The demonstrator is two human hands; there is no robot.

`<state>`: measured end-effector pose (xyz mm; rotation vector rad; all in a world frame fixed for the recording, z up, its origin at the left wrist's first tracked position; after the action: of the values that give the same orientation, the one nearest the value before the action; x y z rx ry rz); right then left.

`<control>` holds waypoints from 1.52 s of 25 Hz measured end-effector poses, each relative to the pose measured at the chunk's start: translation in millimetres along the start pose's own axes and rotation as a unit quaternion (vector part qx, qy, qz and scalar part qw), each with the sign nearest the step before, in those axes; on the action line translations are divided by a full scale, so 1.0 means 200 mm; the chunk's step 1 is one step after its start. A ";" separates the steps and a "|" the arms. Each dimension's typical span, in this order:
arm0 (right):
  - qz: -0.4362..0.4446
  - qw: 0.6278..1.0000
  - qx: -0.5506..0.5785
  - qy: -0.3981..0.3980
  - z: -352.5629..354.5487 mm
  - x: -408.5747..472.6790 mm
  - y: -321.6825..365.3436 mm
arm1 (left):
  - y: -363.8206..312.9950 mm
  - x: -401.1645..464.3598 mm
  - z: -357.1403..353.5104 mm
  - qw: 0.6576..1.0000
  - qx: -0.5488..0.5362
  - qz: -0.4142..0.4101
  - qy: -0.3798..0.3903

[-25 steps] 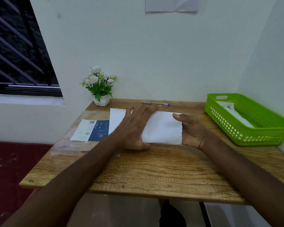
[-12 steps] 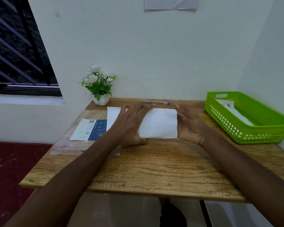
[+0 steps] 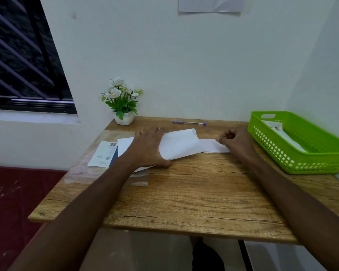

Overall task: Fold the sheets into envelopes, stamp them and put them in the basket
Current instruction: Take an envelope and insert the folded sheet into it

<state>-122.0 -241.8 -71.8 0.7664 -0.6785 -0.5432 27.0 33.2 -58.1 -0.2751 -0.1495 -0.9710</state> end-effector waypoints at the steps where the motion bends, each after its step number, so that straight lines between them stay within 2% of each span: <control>1: 0.000 1.000 -0.012 0.005 0.00 0.01 -0.01 | 0.00 0.00 -0.01 1.000 0.003 0.003 0.006; 4: -0.004 0.996 -0.066 0.054 -0.01 0.04 -0.05 | -0.02 0.02 -0.06 1.000 0.004 0.004 0.030; 8: 0.025 0.968 -0.202 0.150 -0.02 0.06 -0.07 | -0.02 0.03 -0.06 1.000 -0.004 0.003 0.029; 10: 0.017 0.971 -0.173 0.165 0.00 0.08 -0.08 | -0.01 0.02 -0.05 1.000 -0.007 0.003 0.018; 14: -0.060 0.978 -0.079 0.182 0.04 0.08 -0.11 | -0.01 0.00 -0.02 1.000 0.000 -0.004 -0.011; 20: -0.119 0.984 0.043 0.123 0.08 0.06 -0.12 | -0.01 -0.01 0.01 0.998 -0.024 0.026 -0.054; 24: -0.110 0.986 0.111 0.057 0.09 0.08 -0.10 | 0.00 -0.02 0.03 0.993 -0.055 0.041 -0.100; 29: -0.081 0.988 0.128 -0.016 0.13 0.10 -0.07 | 0.01 -0.01 0.05 0.988 -0.078 0.045 -0.122; 33: -0.093 0.970 0.220 -0.054 0.22 0.10 -0.07 | 0.02 -0.02 0.07 0.986 -0.069 0.053 -0.141; 38: -0.067 0.961 0.252 -0.094 0.27 0.10 -0.05 | 0.05 -0.03 0.08 0.984 -0.057 0.070 -0.156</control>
<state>-151.1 -285.1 -44.1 1.2550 -0.9640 -0.5782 31.8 46.6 -46.1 -0.5373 -0.3574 -0.7938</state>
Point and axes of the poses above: each hand's wrist, its own x-axis towards the middle knuckle, its own z-axis out of the back of the hand, y = z × x, the point moved 4 cm from there along x, towards the middle knuckle, and after that the axes turned 2 degrees about z, right-handed, at the moved point
